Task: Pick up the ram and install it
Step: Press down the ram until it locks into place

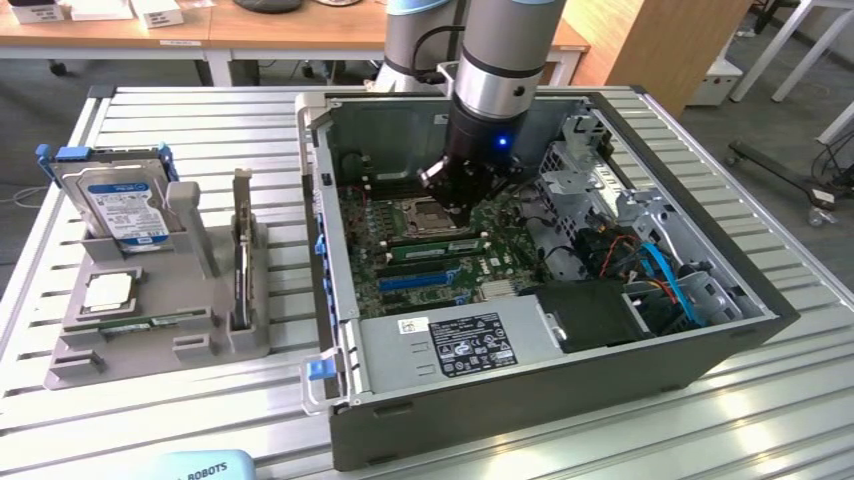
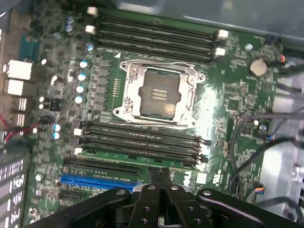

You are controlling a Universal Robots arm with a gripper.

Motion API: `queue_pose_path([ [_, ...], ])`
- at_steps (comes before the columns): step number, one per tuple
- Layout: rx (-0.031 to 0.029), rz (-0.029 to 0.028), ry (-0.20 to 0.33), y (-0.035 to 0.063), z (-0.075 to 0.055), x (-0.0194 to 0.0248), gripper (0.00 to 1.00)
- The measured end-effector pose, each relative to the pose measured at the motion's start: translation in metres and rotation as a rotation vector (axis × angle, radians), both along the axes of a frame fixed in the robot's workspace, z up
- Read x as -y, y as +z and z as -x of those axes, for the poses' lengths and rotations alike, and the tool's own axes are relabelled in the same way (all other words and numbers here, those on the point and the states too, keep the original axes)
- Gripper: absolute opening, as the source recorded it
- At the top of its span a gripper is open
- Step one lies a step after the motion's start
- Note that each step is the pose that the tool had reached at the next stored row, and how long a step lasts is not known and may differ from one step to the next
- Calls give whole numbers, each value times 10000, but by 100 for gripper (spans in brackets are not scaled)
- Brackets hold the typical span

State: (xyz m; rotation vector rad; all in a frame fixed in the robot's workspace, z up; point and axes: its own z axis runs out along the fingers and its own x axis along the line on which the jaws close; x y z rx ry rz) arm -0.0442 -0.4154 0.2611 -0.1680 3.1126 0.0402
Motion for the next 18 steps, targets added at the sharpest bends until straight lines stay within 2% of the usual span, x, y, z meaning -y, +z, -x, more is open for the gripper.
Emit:
queue_pose_path([
  [7,-1,0,-1111,-4,0,0,10],
  [18,0,-1,-1124,-6,17,0,10],
])
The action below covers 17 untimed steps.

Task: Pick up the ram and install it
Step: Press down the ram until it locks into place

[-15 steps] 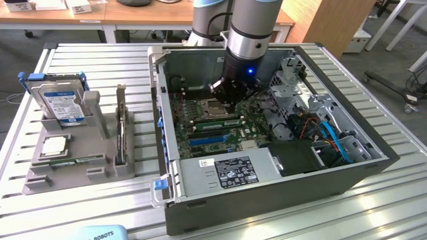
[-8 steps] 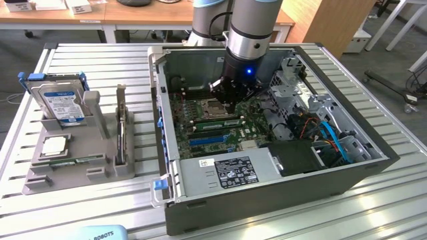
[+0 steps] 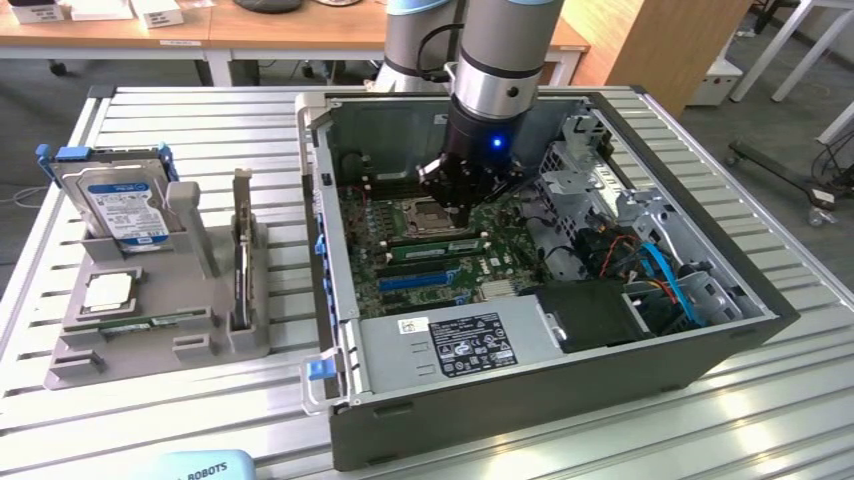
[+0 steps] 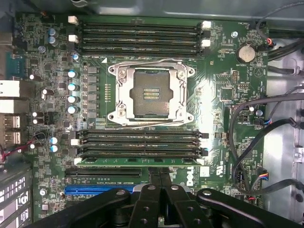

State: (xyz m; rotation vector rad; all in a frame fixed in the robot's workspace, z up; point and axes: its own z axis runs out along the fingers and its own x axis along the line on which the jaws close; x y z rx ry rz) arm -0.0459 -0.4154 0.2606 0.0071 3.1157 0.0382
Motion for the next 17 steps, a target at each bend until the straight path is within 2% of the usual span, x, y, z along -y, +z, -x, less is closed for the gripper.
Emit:
queue_pose_path([
  [8,0,1,0,0,68,0,10],
  [17,-1,1,-1,1,90,0,10],
])
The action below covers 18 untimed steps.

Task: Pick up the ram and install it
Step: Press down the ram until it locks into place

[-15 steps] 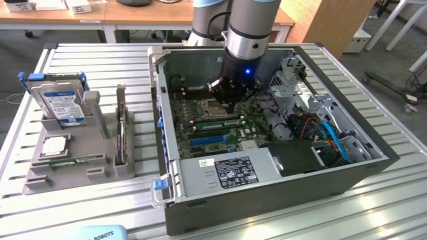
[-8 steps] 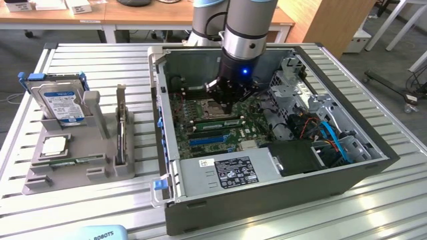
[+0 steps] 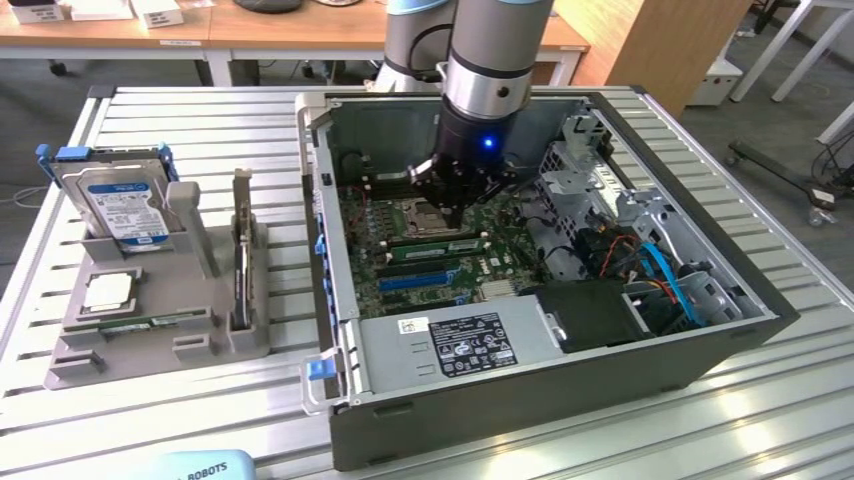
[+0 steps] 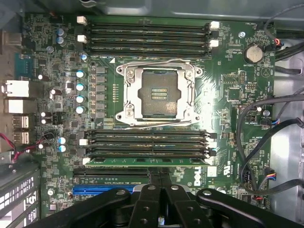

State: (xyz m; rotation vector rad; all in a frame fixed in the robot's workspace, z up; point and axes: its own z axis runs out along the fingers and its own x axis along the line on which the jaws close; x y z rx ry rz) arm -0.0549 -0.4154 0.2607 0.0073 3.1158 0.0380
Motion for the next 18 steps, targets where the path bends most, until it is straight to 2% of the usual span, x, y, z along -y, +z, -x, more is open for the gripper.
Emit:
queue_pose_path([
  [6,-1,0,2,0,6,0,10],
  [13,-28,1,1,0,6,0,10],
  [18,-75,0,2,0,6,0,10],
])
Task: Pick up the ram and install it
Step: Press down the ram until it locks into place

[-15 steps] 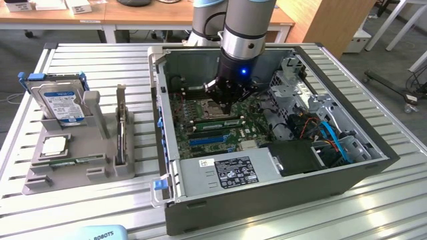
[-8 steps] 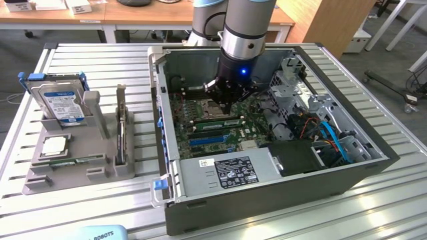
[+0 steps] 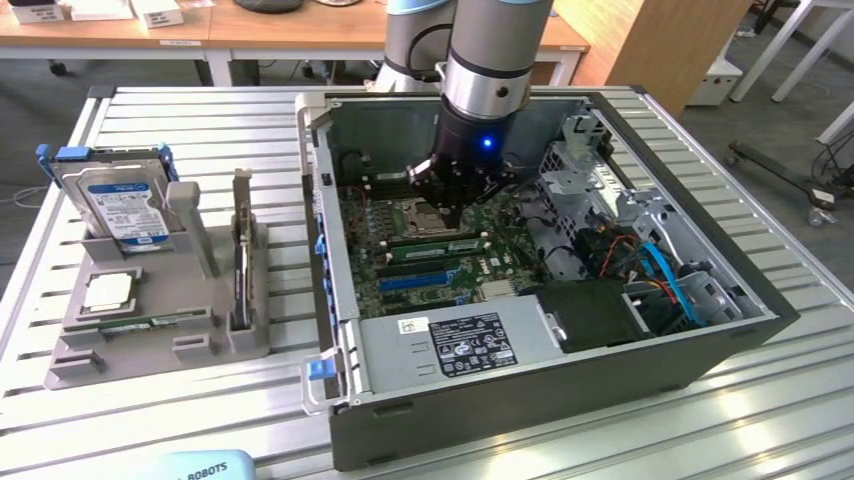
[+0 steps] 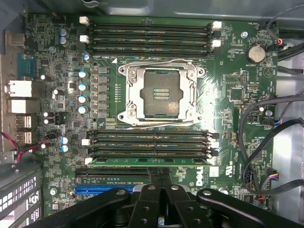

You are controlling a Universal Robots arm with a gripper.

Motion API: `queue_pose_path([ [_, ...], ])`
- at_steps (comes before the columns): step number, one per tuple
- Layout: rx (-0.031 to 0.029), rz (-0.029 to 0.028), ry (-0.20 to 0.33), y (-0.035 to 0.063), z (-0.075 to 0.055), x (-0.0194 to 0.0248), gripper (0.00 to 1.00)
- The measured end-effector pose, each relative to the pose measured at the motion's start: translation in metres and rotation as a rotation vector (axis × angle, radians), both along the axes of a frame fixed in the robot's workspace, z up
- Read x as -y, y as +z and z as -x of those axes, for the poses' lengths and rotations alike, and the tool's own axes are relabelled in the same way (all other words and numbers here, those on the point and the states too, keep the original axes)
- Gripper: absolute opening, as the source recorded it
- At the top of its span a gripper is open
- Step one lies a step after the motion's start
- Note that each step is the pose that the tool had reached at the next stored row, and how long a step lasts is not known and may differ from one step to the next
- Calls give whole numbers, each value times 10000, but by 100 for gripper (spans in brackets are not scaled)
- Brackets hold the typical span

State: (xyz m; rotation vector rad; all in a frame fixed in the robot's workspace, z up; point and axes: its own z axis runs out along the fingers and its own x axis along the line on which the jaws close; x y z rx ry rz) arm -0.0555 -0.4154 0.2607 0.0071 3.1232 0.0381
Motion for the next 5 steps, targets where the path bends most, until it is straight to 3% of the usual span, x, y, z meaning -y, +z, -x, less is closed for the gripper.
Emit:
queue_pose_path([
  [5,-4,1,0,0,0,0,10],
])
